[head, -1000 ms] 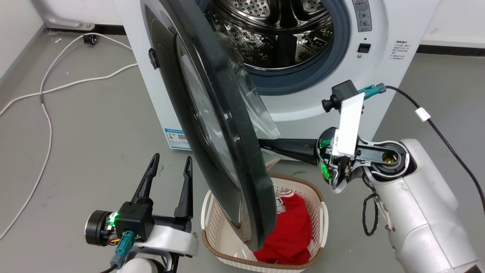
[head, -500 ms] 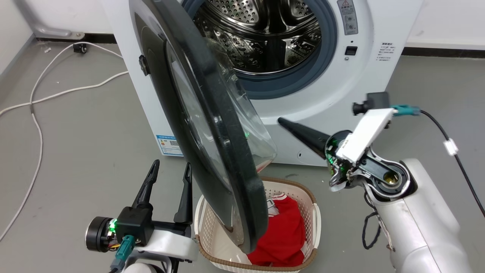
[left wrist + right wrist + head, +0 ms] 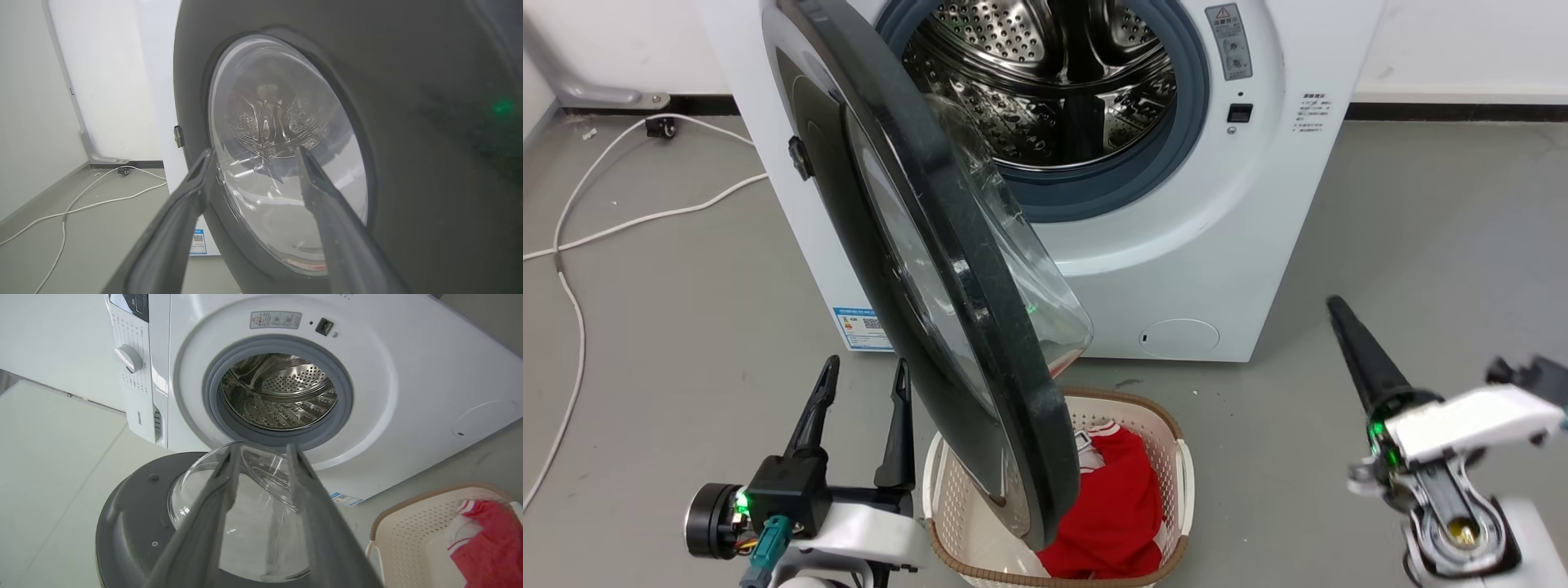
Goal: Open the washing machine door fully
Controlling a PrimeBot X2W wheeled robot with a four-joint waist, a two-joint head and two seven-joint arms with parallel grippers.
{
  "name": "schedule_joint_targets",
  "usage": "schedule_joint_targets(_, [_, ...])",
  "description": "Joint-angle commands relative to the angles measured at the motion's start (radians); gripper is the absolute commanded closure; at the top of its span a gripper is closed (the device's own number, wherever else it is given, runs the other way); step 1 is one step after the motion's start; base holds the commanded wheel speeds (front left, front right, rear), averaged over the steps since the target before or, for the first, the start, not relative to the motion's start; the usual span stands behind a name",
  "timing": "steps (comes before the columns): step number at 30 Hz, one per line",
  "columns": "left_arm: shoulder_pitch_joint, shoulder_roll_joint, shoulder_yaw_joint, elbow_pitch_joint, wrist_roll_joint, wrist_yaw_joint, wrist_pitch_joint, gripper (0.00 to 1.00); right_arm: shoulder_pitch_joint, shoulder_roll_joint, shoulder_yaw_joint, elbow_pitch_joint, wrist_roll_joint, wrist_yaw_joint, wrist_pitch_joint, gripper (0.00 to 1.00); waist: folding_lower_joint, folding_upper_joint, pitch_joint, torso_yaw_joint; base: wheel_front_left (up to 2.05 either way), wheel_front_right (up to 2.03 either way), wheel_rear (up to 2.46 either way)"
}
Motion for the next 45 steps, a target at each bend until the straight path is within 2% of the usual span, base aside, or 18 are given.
schedule_joint_targets(1, [0.016, 0.000, 0.007, 0.000, 0.003, 0.001, -0.002, 0.00, 0.065, -0.008, -0.015, -0.033, -0.043, 0.000, -0.057, 0.00, 0.0000, 0.0000, -0.003, -0.004, 0.00, 0.00, 0.00])
schedule_joint_targets(7, [0.021, 0.000, 0.025, 0.005, 0.007, -0.005, -0.002, 0.00, 0.204, -0.016, -0.055, -0.101, -0.261, 0.000, -0.237, 0.00, 0.0000, 0.0000, -0.010, -0.016, 0.00, 0.00, 0.00])
schedule_joint_targets(13, [0.023, 0.000, 0.041, 0.003, 0.006, -0.001, -0.002, 0.00, 0.261, -0.012, -0.120, -0.157, -0.683, 0.000, -0.383, 0.00, 0.0000, 0.0000, -0.013, -0.025, 0.00, 0.00, 0.00])
schedule_joint_targets(18, [0.023, 0.000, 0.047, 0.001, 0.013, 0.000, -0.002, 0.00, 0.273, 0.027, -0.195, -0.266, -1.055, 0.000, -0.421, 0.00, 0.0000, 0.0000, -0.011, -0.031, 0.00, 0.00, 0.00])
schedule_joint_targets(24, [0.023, 0.000, 0.050, 0.001, 0.020, -0.007, -0.002, 0.00, 0.309, 0.052, -0.183, -0.398, -1.310, 0.000, -0.407, 0.00, 0.0000, 0.0000, -0.010, -0.031, 0.00, 0.00, 0.00])
schedule_joint_targets(28, [0.022, 0.000, 0.050, 0.000, 0.026, -0.010, -0.002, 0.00, 0.346, 0.057, -0.148, -0.429, -1.354, 0.000, -0.388, 0.00, 0.0000, 0.0000, -0.010, -0.027, 0.00, 0.00, 0.00])
schedule_joint_targets(35, [0.017, 0.000, 0.051, -0.006, 0.033, -0.014, -0.002, 0.00, 0.404, 0.057, -0.133, -0.381, -1.261, 0.000, -0.389, 0.00, 0.0000, 0.0000, -0.004, -0.024, 0.00, 0.00, 0.00])
schedule_joint_targets(45, [0.015, 0.000, 0.051, -0.004, 0.035, -0.013, -0.002, 0.00, 0.390, 0.058, -0.135, -0.354, -1.244, 0.000, -0.406, 0.00, 0.0000, 0.0000, -0.004, -0.030, 0.00, 0.00, 0.00])
